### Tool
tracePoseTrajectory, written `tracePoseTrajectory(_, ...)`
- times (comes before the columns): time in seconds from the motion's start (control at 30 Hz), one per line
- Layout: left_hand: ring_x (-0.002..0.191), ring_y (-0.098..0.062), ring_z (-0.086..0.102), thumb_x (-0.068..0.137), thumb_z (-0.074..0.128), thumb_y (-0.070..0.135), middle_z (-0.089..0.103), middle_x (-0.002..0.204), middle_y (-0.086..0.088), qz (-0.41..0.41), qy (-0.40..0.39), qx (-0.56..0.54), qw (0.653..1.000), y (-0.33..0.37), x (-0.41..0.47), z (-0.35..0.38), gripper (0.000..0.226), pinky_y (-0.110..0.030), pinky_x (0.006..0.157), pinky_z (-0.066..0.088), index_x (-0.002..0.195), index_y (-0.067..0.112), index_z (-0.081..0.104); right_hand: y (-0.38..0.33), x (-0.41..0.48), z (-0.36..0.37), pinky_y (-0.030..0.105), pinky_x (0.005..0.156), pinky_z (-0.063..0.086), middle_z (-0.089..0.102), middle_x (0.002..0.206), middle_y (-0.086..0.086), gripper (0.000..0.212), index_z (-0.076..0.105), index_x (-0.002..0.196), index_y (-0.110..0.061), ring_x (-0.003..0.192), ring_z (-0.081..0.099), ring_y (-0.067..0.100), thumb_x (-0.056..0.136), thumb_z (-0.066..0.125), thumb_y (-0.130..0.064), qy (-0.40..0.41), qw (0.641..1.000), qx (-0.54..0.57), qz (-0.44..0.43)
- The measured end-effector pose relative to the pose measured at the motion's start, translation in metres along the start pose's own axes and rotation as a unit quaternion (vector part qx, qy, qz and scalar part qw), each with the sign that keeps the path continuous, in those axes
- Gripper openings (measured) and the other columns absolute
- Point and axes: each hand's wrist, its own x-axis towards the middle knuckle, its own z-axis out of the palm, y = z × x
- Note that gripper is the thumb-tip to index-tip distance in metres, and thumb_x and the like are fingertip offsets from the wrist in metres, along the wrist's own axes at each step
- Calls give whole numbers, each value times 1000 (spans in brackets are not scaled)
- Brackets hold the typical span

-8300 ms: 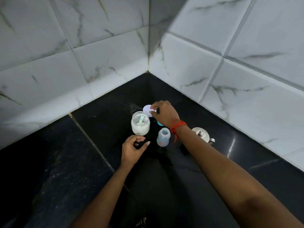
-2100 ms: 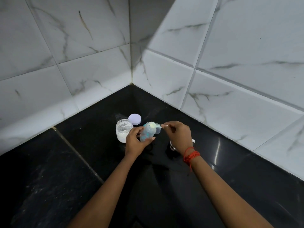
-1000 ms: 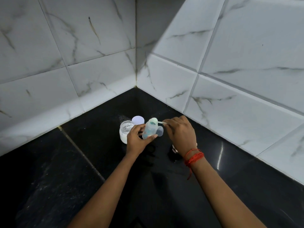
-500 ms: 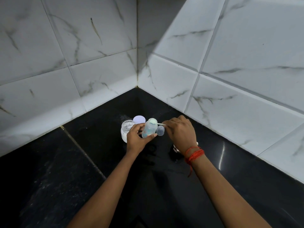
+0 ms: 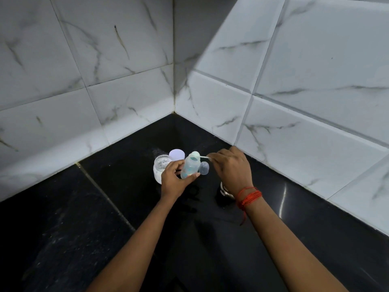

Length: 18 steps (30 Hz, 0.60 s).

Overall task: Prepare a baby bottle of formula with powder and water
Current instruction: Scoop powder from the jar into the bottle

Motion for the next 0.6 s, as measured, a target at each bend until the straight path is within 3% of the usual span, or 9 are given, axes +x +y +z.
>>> tracePoseTrajectory(0.13, 95, 2, 68, 65, 100, 27, 74, 108, 6, -7, -2, 5, 1000, -4, -1, 0, 55, -14, 79, 55, 111, 16, 73, 0, 0, -1, 36, 62, 44, 67, 74, -10, 13, 77, 92, -34, 69, 49, 19, 93, 65, -30, -10, 1000, 3, 1)
tracePoseTrajectory(0.4, 92, 3, 67, 64, 101, 24, 73, 106, 3, -17, 1, 0, 1000, -8, -6, 1, 52, -11, 77, 53, 106, 21, 71, -2, -5, -1, 37, 65, 47, 69, 81, -8, 14, 77, 96, -32, 71, 53, 20, 92, 65, -27, -26, 999, 37, 8)
tracePoseTrajectory(0.5, 95, -3, 69, 64, 101, 25, 74, 106, 3, -16, -5, -2, 1000, -11, -6, 4, 52, -15, 80, 56, 106, 24, 70, -3, -7, 2, 35, 65, 47, 69, 82, -7, 15, 77, 97, -31, 71, 53, 19, 92, 64, -27, -33, 998, 50, 13)
tracePoseTrajectory(0.6, 94, -4, 70, 64, 101, 25, 75, 105, 5, -16, -6, 2, 1000, -15, -6, 6, 51, -17, 82, 57, 106, 24, 71, -4, -8, 5, 35, 70, 51, 71, 84, -6, 12, 78, 93, -29, 77, 61, 18, 90, 66, -27, -76, 989, 113, 50)
